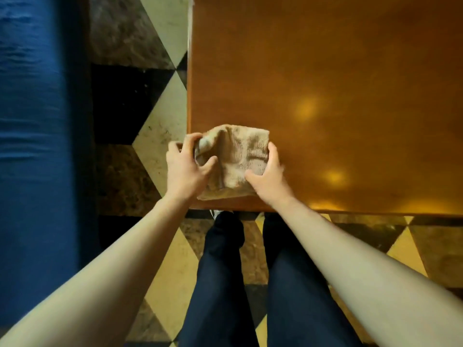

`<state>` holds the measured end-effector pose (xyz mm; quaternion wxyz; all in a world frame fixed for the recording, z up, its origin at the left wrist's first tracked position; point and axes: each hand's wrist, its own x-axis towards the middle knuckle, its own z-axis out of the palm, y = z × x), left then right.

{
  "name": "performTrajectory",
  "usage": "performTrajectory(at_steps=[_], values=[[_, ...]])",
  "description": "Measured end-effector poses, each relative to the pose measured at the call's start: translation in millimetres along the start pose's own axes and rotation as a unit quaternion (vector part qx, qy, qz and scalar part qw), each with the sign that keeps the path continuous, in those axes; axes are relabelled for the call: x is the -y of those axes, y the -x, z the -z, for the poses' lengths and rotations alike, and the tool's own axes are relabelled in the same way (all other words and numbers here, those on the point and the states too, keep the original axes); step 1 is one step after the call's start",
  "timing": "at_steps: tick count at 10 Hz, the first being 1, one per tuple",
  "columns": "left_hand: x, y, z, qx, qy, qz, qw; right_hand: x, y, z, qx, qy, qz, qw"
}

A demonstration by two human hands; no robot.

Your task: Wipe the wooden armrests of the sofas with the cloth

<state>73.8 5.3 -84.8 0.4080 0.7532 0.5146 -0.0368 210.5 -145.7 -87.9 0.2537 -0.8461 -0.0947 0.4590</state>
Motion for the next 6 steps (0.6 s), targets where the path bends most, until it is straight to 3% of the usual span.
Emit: performTrajectory(at_steps=[1,2,3,4,6], values=[[2,18,-4,-0.062,-0.219,-0.133,0.965,2,19,-9,-0.113,0.055,0.097,0.987],[8,27,-9,-0.018,-0.302,-0.222,0.927,0,26,-9,-0.107,0.107,0.144,0.978],[19,33,-12,0.079,-0.358,-0.204,0.908,-6,27,-7,-0.057,0.198,0.133,0.969],[21,32,-7,0.114,-0.368,-0.175,0.906,-6,31,-4,-0.035,0.208,0.124,0.970],[-23,50,32,0.103,-0.355,-0.147,0.917,8,61,26,-0.025,0.194,0.037,0.980]])
